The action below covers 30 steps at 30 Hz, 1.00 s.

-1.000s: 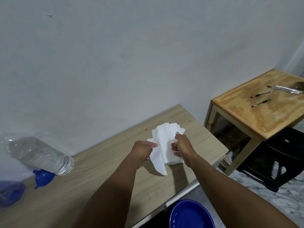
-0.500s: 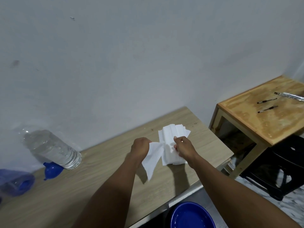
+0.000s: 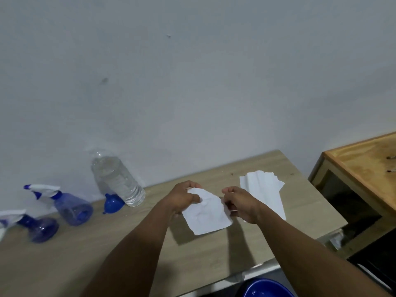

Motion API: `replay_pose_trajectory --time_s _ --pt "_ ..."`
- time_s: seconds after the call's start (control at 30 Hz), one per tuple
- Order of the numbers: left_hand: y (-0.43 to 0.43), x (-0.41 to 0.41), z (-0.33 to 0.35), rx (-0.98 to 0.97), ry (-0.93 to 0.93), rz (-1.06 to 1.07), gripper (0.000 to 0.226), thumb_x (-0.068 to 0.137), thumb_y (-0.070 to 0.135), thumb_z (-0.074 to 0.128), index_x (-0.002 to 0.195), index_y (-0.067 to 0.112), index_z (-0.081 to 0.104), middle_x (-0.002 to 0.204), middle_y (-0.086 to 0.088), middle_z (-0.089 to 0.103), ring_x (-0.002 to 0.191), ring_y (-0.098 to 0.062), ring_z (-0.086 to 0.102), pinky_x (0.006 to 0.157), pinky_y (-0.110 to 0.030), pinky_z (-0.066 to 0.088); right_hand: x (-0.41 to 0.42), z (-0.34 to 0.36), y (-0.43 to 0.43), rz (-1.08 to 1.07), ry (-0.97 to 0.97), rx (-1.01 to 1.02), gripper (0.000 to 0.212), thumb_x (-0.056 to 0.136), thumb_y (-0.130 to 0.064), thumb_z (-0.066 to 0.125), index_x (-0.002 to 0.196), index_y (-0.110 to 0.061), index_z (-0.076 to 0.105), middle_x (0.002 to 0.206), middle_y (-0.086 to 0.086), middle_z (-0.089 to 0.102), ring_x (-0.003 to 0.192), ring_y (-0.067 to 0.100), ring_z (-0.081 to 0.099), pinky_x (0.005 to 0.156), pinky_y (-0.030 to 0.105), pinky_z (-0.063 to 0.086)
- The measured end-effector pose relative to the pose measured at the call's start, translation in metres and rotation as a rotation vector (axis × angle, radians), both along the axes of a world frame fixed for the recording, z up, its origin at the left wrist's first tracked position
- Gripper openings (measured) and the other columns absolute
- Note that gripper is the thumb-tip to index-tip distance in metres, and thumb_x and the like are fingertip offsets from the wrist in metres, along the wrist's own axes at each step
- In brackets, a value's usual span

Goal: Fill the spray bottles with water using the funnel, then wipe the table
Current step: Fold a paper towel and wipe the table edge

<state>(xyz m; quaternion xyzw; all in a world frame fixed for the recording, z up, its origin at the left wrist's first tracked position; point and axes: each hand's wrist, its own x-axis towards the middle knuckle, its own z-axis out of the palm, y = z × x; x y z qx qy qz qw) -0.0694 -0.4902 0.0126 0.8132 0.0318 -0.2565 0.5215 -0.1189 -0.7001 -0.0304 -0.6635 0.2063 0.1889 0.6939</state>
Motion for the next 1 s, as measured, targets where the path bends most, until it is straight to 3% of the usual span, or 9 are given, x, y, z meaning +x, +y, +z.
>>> replay_pose_trajectory --time_s 0.07,0.23,0.37,0.47,0.53,0.6,0.7,0.83,1.0 --pt "0.025 -0.002 0.001 -0.017 0.002 0.034 0.036 0.076 -0.001 0.078 0.103 0.021 0.071 0.108 -0.015 0.071 0.084 -0.027 0.071 0.072 -0.035 0.061 0.002 0.004 0.016 0.049 0.01 0.033 0.032 0.088 -0.005 0.054 0.119 -0.011 0.057 0.095 0.012 0.061 0.081 0.027 0.056 0.071 0.036 0.048" --pt "0.09 -0.008 0.0 -0.138 0.134 0.12 0.058 0.074 -0.004 0.084 0.121 0.019 0.061 0.118 -0.021 0.066 0.093 -0.031 0.073 0.073 -0.039 0.062 0.009 0.011 0.054 0.048 -0.113 -0.125 0.026 0.089 -0.004 0.055 0.108 -0.018 0.066 0.076 0.009 0.061 0.061 0.019 0.052 0.056 0.024 0.041" --pt "0.135 -0.018 -0.005 -0.203 0.202 0.157 0.071 0.073 -0.012 0.081 0.13 0.022 0.055 0.121 -0.02 0.064 0.102 -0.033 0.072 0.086 -0.047 0.061 0.011 0.021 0.094 0.045 -0.172 -0.15 0.019 0.088 -0.004 0.061 0.101 -0.014 0.071 0.083 0.008 0.065 0.068 0.019 0.057 0.06 0.024 0.045" --pt "0.168 -0.024 -0.005 -0.191 0.168 0.187 0.072 0.076 -0.013 0.078 0.134 0.022 0.053 0.123 -0.017 0.06 0.103 -0.031 0.069 0.078 -0.044 0.063 0.012 0.027 0.13 0.081 -0.162 -0.189 0.019 0.083 -0.005 0.07 0.099 -0.013 0.073 0.086 0.008 0.069 0.074 0.021 0.061 0.066 0.029 0.047" --pt "0.193 -0.025 0.001 -0.129 0.105 0.17 0.068 0.078 -0.01 0.078 0.133 0.021 0.054 0.118 -0.012 0.055 0.091 -0.023 0.066 0.058 -0.028 0.059 0.011 0.031 0.156 0.158 -0.149 -0.228 0.014 0.081 -0.003 0.07 0.094 -0.005 0.075 0.083 0.009 0.07 0.073 0.022 0.062 0.067 0.033 0.048" --pt "0.223 -0.027 0.006 -0.021 0.022 0.115 0.061 0.08 -0.005 0.079 0.129 0.022 0.055 0.11 -0.008 0.051 0.084 -0.015 0.06 0.049 -0.017 0.05 0.009 0.032 0.182 0.243 -0.162 -0.323 0.009 0.08 -0.002 0.069 0.086 0.004 0.072 0.075 0.009 0.067 0.069 0.021 0.06 0.063 0.032 0.047" --pt "0.269 -0.028 0.007 0.174 -0.112 -0.035 0.049 0.078 0.004 0.082 0.12 0.023 0.063 0.123 -0.006 0.055 0.104 -0.013 0.059 0.071 -0.018 0.052 0.006 0.032 0.227 0.31 -0.227 -0.472 0.006 0.082 -0.004 0.071 0.082 0.002 0.073 0.072 0.001 0.066 0.066 0.011 0.058 0.059 0.018 0.046" --pt "0.315 -0.032 0.003 0.367 -0.205 -0.212 0.029 0.08 0.002 0.076 0.107 0.014 0.073 0.105 0.001 0.069 0.101 -0.014 0.066 0.089 -0.026 0.055 0.003 0.022 0.281 0.439 -0.277 -0.665 0.02 0.083 -0.017 0.073 0.067 -0.026 0.066 0.073 -0.011 0.065 0.072 0.007 0.059 0.063 0.018 0.044" --pt "0.362 -0.044 -0.007 0.457 -0.236 -0.244 0.021 0.083 -0.001 0.068 0.098 0.011 0.078 0.085 0.005 0.069 0.083 -0.01 0.065 0.066 -0.016 0.047 -0.01 0.005 0.327 0.517 -0.306 -0.692 0.003 0.085 -0.02 0.072 0.084 -0.019 0.069 0.088 -0.002 0.068 0.078 0.01 0.06 0.066 0.018 0.047"
